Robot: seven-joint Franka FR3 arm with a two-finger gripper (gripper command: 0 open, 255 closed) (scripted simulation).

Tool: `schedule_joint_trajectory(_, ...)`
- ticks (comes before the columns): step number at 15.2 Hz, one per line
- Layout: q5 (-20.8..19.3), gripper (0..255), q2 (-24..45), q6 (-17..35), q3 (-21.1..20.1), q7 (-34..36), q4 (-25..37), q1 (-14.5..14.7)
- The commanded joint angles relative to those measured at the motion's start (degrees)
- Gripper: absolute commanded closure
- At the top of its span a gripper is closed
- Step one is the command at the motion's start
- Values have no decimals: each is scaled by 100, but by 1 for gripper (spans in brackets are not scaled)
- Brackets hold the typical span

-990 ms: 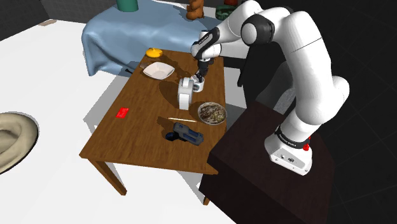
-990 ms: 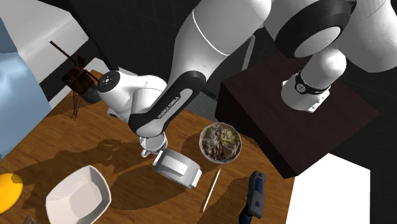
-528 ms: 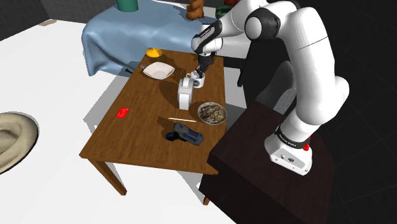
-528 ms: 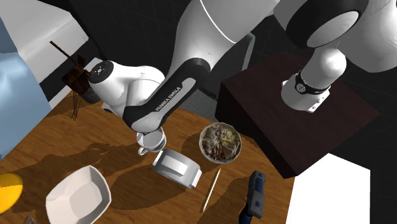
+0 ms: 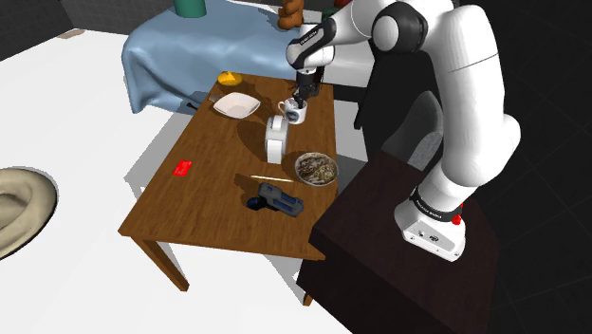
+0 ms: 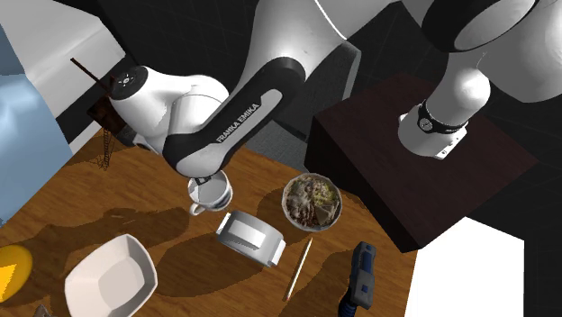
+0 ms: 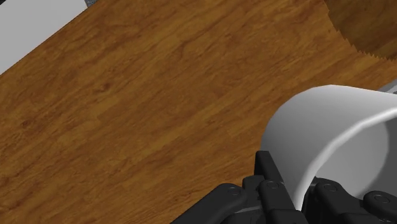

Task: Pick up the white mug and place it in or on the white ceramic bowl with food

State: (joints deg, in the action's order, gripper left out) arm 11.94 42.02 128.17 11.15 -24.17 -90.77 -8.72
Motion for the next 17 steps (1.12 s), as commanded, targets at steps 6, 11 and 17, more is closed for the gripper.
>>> schedule_joint_trajectory(6, -75, 255, -356, -336, 59, 52, -16, 41)
schedule_joint_trajectory(11, -145, 255, -1221, 205, 102, 155, -1411, 309)
schedule_joint_trajectory(17, -305, 255, -2353, 875, 136, 434, -3175, 675)
